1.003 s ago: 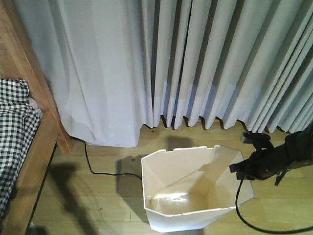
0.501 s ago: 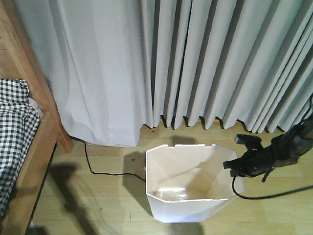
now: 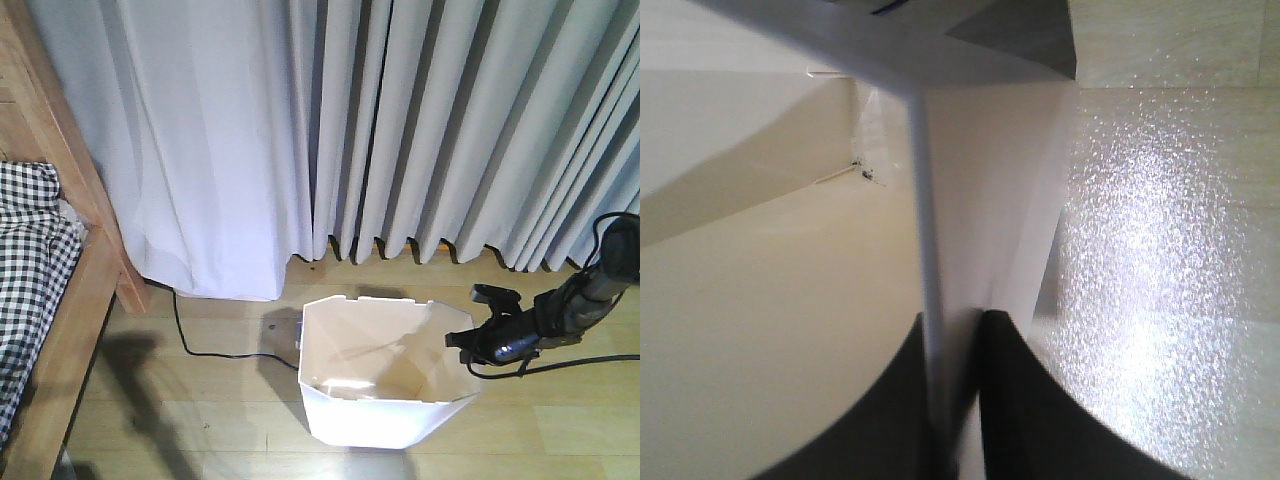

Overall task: Move trash bin to bedside with robot
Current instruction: 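Lower the bin to the floor beside the bed with the right gripper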

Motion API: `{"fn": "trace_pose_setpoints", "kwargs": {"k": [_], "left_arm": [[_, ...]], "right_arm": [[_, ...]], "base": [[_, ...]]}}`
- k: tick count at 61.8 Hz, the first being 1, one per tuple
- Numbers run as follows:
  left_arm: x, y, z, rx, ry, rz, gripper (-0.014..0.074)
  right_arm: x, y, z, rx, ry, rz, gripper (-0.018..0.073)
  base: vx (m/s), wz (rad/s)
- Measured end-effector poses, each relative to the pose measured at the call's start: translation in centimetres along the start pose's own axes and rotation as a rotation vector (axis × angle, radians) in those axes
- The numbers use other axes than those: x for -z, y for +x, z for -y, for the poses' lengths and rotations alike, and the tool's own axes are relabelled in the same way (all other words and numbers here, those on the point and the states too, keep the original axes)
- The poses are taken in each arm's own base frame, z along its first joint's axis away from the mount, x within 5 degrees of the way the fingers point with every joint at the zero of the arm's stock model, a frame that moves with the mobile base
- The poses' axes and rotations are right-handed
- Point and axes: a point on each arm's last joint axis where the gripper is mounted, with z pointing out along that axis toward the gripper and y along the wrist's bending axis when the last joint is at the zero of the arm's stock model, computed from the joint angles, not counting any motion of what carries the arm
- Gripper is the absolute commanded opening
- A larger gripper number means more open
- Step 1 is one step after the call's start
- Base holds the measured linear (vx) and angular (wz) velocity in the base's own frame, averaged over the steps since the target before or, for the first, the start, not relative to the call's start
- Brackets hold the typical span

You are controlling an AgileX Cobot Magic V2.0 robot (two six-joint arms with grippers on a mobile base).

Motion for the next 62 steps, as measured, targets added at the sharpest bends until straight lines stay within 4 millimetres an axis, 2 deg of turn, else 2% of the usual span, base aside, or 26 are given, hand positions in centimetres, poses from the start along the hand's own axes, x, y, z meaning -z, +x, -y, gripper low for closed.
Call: {"fn": "trace_pose_setpoints", "kwargs": {"k": [22,38,62], "left_arm": [[0.0,0.0,0.0,0.0,0.0,0.0,-0.0006],[0.0,0.0,0.0,0.0,0.0,0.0,-0.0006],[0.0,0.0,0.0,0.0,0.0,0.0,-0.0006]], "right_arm": [[-3.3,-0.8,1.1,-0.009,-0.019,0.022,-0.0003],[-4.9,-1.5,1.5,-0.033,-0.04,0.012,0.0],[-5.6,-2.0,1.6,0.046,-0.065,-0.013,0.0018]], "base": [[0.0,0.0],[0.0,0.0],[0.0,0.0]]}}
